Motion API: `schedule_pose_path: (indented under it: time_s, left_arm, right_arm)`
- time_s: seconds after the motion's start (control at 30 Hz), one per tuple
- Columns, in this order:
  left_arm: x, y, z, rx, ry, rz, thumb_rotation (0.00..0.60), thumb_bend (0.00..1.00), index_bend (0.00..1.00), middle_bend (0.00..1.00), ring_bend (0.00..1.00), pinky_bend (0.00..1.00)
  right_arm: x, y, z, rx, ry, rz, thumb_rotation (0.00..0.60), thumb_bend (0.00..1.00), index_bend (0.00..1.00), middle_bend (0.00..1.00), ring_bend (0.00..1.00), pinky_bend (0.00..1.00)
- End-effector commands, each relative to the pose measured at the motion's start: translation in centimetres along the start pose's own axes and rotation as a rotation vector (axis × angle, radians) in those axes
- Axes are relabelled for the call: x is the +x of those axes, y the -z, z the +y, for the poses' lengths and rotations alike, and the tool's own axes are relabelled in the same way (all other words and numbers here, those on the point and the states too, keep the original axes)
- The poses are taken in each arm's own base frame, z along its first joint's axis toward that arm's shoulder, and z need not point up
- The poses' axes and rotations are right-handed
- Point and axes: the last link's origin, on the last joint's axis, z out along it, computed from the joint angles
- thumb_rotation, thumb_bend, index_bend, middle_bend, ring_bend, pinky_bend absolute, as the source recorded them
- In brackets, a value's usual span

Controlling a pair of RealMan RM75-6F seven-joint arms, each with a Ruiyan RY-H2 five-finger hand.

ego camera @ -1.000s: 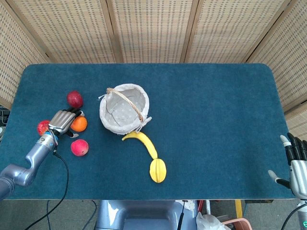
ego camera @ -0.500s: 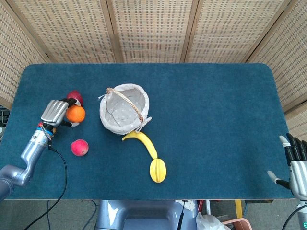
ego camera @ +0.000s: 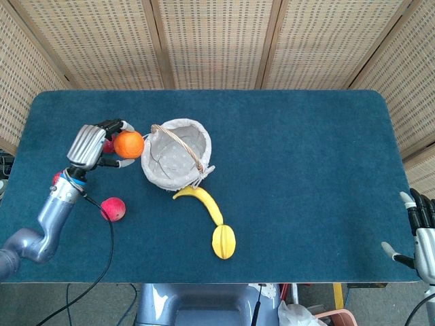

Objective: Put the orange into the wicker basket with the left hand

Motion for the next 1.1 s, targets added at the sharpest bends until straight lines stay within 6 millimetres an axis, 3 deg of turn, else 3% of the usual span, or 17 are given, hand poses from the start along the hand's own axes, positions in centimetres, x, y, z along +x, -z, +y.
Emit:
schedule_pose_path:
  time_s: [0.03, 0.13, 0.2, 0.27, 0.33, 0.53, 0.73, 0.8, 0.9, 1.1]
  left_arm:
    - [-2.6, -2.0, 2.0, 0.012, 0.044, -0.025, 0.600, 0.01, 0.44, 0.39, 0.42, 0.42]
    - [-4.3, -3.0, 2.8, 0.021, 0.062, -0.050, 0.600, 0.00, 0.27, 0.30, 0.32, 0.34]
    - [-5.2, -3.3, 3.2, 0.026, 0.065, -0.063, 0.600, 0.00, 0.10, 0.16, 0.15, 0.24]
    - [-5.8, -3.1, 3.2, 0.030, 0.068, -0.102, 0.600, 0.00, 0.01, 0.05, 0.04, 0.16]
    - [-5.8, -2.8, 3.3, 0.027, 0.083, -0.128, 0.600, 0.00, 0.00, 0.00, 0.00, 0.15]
    - [-3.1, -0.3, 2.1, 0.007, 0.078, -0.084, 0.600, 0.00, 0.00, 0.00, 0.00, 0.15]
    - [2.1, 6.6, -0.5, 0.023, 0.042, -0.016, 0.600, 0.00, 0.00, 0.00, 0.00, 0.14]
    - [3.4, 9.4, -2.0, 0.080, -0.009, -0.007, 0.600, 0.00, 0.00, 0.00, 0.00, 0.09]
    - [4.6, 13.3, -3.6, 0.190, -0.069, -0.052, 0.600, 0.00, 0.00, 0.00, 0.00, 0.00]
    - [6.1, 20.3, -3.9, 0.407, -0.187, -0.064, 0.600, 0.00, 0.00, 0.00, 0.00, 0.00]
  right_arm:
    - [-0.1, -0.1, 0.1, -0.005, 0.002, -0.006, 0.600, 0.00, 0.00, 0.00, 0.00, 0.00]
    - [-0.2, -0.3, 0.2, -0.014, -0.001, -0.009, 0.600, 0.00, 0.00, 0.00, 0.00, 0.00]
    - [-0.2, -0.4, 0.3, -0.019, -0.001, -0.009, 0.600, 0.00, 0.00, 0.00, 0.00, 0.00]
    - [-0.2, -0.4, 0.3, -0.020, -0.003, -0.010, 0.600, 0.00, 0.00, 0.00, 0.00, 0.00]
    - [-0.1, -0.4, 0.3, -0.020, -0.004, -0.010, 0.600, 0.00, 0.00, 0.00, 0.00, 0.00]
    - [0.0, 0.1, -0.1, 0.002, -0.007, -0.003, 0.600, 0.00, 0.00, 0.00, 0.00, 0.00]
    - [0.4, 0.7, -0.5, 0.033, -0.019, 0.007, 0.600, 0.00, 0.00, 0.00, 0.00, 0.00]
    - [0.4, 0.9, -0.5, 0.041, -0.023, 0.008, 0.600, 0.00, 0.00, 0.00, 0.00, 0.00]
    - [0.5, 1.1, -0.6, 0.050, -0.028, 0.009, 0.600, 0.00, 0.00, 0.00, 0.00, 0.00]
    - [0.7, 1.3, -0.8, 0.065, -0.030, 0.015, 0.600, 0.00, 0.00, 0.00, 0.00, 0.00]
